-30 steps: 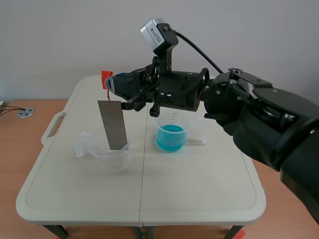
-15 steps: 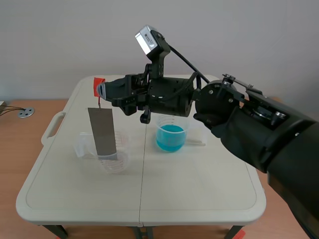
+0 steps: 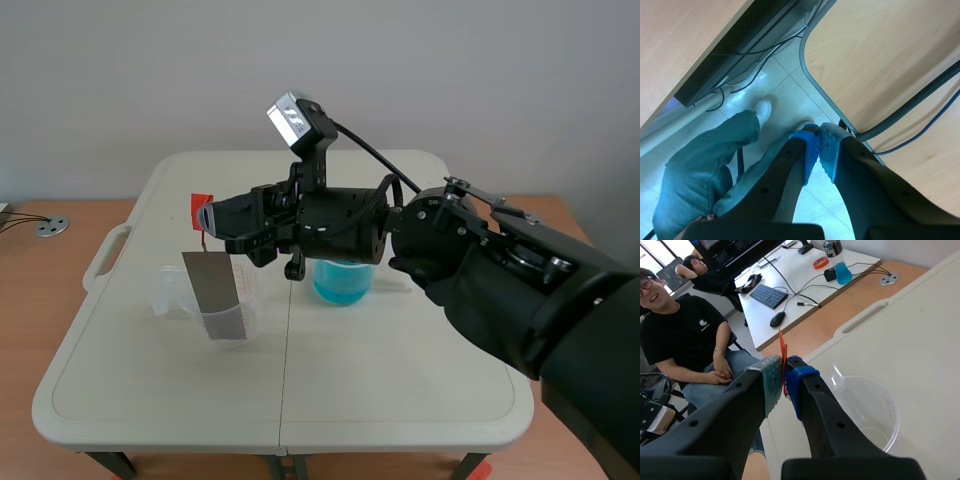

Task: Hold the metal plate by the orange handle, dip it into the blue solution, take it out and point at it, then put the plate back in the beaker on the left.
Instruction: 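Put the plate into the left beaker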

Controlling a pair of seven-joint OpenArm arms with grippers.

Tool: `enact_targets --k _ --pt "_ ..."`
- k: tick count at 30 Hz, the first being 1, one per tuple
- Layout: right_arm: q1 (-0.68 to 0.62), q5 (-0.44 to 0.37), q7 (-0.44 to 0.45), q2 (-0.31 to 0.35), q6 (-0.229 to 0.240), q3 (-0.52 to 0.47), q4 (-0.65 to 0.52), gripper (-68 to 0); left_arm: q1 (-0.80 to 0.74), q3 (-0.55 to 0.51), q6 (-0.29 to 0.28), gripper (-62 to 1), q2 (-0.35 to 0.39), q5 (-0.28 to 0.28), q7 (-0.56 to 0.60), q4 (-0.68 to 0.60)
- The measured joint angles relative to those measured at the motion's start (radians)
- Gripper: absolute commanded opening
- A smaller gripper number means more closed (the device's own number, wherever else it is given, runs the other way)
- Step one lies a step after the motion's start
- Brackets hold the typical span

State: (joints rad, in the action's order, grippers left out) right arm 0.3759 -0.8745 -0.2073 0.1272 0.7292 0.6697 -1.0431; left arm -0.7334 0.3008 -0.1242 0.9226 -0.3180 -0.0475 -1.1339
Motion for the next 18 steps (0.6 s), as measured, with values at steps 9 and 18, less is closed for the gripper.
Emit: enact_targets --k 9,18 --pt "0.000 0.031 0.034 0.000 -0.010 0.000 0.001 -66.0 0.000 0.000 0.000 -58.8 0.000 0.000 -0.006 0.000" --pt "0.014 0.132 0.049 0.000 -0.013 0.000 0.001 -43.5 0.000 0.000 0.000 1.4 0.000 0.037 -0.007 0.000"
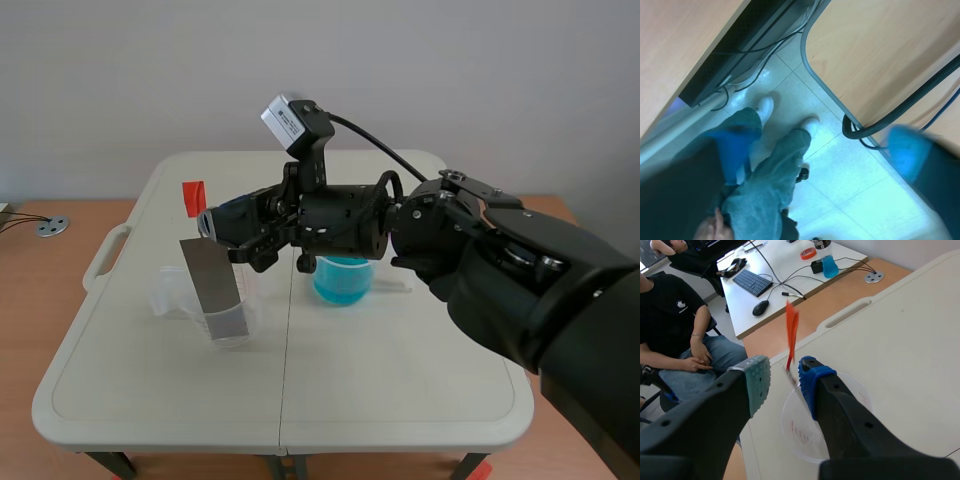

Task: Hold the metal plate by the orange handle, dip it into the blue solution, take it out and point at it, then put the plate back in the beaker on the left.
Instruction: 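Put the plate into the left beaker, then return to the home posture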

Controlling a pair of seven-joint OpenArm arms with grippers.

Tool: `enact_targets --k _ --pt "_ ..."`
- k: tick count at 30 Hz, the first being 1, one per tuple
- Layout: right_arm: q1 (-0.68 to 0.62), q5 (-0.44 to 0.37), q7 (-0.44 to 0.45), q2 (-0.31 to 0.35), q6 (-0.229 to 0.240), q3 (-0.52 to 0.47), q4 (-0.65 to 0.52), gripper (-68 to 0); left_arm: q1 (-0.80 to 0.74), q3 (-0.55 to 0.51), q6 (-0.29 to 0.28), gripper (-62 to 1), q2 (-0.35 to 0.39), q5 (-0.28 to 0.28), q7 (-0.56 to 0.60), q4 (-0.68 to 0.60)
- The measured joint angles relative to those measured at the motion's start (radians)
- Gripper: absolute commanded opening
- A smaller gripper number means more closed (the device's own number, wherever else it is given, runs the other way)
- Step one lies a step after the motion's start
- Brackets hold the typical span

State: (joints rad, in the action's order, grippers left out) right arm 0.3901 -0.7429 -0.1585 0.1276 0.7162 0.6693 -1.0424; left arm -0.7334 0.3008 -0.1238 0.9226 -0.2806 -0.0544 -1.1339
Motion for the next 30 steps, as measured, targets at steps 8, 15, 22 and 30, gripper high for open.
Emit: enact_targets --k 8,15,22,30 --pt "0.000 0.014 0.045 0.015 -0.056 -0.040 0.000 -25.3 0.000 0.000 0.000 1.4 0.000 0.000 0.002 0.000" --pt "0.021 0.014 0.051 0.029 -0.067 -0.093 0.000 -11.5 0.000 0.000 0.000 1.4 0.000 0.000 0.002 0.000" --pt "0.044 0.014 0.066 0.031 -0.070 -0.127 0.000 -1.0 0.003 0.000 0.002 1.4 -0.006 -0.023 0.075 0.000" --pt "0.042 0.014 0.058 0.055 -0.074 -0.129 0.000 -1.0 0.050 -0.288 0.074 1.4 -0.001 -0.181 0.069 -0.058"
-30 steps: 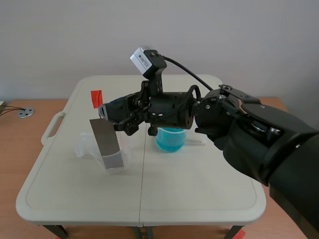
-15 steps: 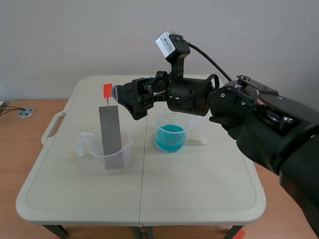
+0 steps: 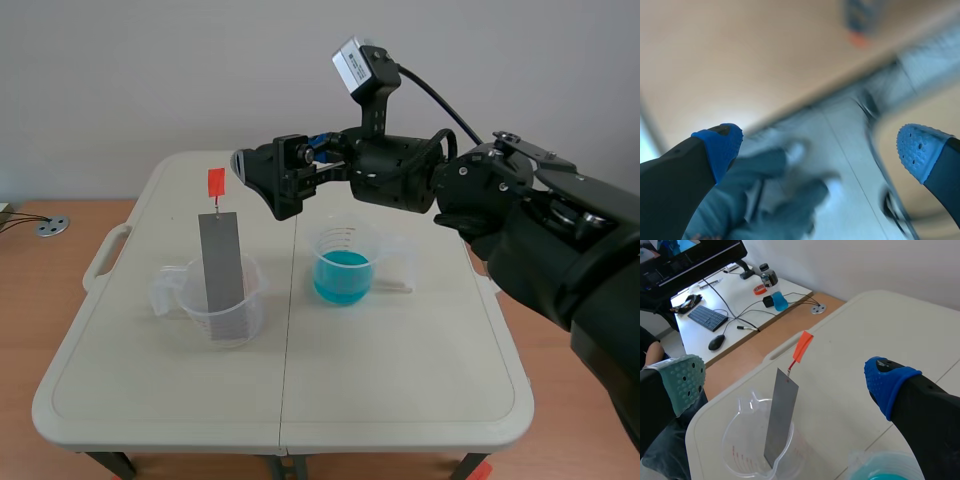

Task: Hold the metal plate by the orange handle, dip it into the blue solution, take it out and point at it, then put the plate back in the beaker on the left.
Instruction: 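Return to the home posture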

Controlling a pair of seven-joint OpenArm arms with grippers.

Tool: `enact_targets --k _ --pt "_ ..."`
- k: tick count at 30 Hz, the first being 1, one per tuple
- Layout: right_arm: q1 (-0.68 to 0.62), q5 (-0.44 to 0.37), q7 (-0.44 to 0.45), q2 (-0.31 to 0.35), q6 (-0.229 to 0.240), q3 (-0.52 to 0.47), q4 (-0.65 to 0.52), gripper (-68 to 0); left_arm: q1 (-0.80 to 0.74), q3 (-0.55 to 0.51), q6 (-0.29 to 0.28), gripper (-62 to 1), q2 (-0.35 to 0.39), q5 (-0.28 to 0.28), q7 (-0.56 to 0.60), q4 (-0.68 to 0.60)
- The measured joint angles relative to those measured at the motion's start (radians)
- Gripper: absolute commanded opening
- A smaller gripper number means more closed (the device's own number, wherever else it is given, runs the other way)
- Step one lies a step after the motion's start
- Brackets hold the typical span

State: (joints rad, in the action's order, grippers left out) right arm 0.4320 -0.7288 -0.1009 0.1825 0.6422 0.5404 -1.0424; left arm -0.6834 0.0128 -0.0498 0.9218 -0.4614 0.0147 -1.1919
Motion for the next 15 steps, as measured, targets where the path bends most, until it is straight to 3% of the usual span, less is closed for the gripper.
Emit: enact_targets --k 9,15 --pt "-0.075 0.000 0.014 0.134 -0.026 -0.064 -0.050 -1.0 0.000 -0.329 0.005 1.4 0.085 -0.169 0.003 -0.160" --pt "-0.187 0.000 0.026 0.218 -0.033 -0.171 -0.208 -1.0 -0.001 -0.355 0.001 1.4 0.093 -0.198 0.094 -0.295"
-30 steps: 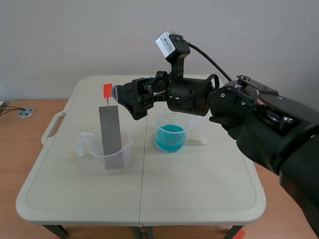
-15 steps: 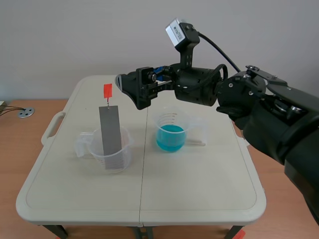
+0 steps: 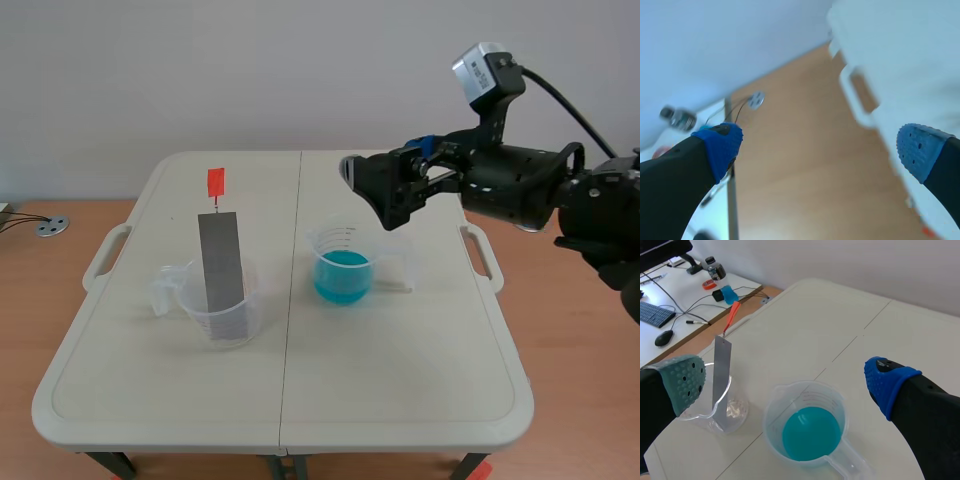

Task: Hold the metal plate by the orange handle, dip it into the blue solution, take it out and point at it, then put the plate back in the beaker on the left.
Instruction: 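Return to the home posture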

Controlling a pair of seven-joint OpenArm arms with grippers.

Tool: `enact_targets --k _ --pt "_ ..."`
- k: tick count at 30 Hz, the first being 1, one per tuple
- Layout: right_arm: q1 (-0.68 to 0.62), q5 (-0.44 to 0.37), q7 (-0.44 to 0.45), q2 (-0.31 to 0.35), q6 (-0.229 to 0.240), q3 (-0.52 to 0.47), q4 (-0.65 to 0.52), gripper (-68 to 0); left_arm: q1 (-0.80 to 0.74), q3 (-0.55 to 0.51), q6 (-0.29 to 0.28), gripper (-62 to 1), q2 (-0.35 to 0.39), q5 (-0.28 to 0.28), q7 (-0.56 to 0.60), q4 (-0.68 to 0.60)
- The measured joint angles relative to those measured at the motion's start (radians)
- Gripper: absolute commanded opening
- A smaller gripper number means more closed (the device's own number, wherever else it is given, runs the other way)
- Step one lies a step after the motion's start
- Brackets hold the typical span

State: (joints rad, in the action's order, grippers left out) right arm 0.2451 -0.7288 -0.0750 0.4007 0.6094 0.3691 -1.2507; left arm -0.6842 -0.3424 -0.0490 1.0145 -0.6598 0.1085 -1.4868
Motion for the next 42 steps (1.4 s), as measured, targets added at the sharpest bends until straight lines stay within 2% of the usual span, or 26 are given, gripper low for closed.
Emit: enact_targets --k 4,10,14,18,22,24,32,36,42 --pt "-0.093 0.008 0.001 0.040 -0.012 -0.066 -0.129 -1.0 0.000 0.008 0.000 1.4 -0.003 -0.048 0.080 -0.076" --pt "-0.261 0.123 0.003 0.059 -0.019 -0.155 -0.306 -1.0 0.000 0.019 0.002 1.4 -0.056 -0.039 0.113 -0.192" --pt "-0.372 0.164 0.004 0.059 -0.023 -0.203 -0.385 -1.0 0.000 0.022 -0.003 1.4 -0.106 0.026 0.111 -0.271" --pt "-0.463 0.195 0.027 0.059 -0.042 -0.238 -0.436 -1.0 0.019 0.052 -0.008 1.4 -0.156 0.134 0.103 -0.332" --pt "-0.543 0.248 0.071 0.059 -0.042 -0.270 -0.484 -1.0 0.097 0.132 -0.011 1.4 -0.222 0.250 0.076 -0.339" --pt "-0.578 0.247 0.078 0.059 -0.046 -0.288 -0.508 -1.0 0.138 0.175 -0.012 1.4 -0.253 0.302 0.051 -0.336" --pt "-0.683 0.254 0.114 0.059 -0.048 -0.331 -0.525 -1.0 0.256 0.322 -0.019 1.4 -0.362 0.444 0.031 -0.331" --pt "-0.686 0.272 0.112 0.059 -0.048 -0.330 -0.525 -1.0 0.263 0.383 -0.024 1.4 -0.389 0.470 0.029 -0.321" --pt "-0.680 0.269 0.112 0.059 -0.048 -0.330 -0.525 -1.0 0.263 0.408 -0.023 1.4 -0.394 0.470 0.016 -0.321"
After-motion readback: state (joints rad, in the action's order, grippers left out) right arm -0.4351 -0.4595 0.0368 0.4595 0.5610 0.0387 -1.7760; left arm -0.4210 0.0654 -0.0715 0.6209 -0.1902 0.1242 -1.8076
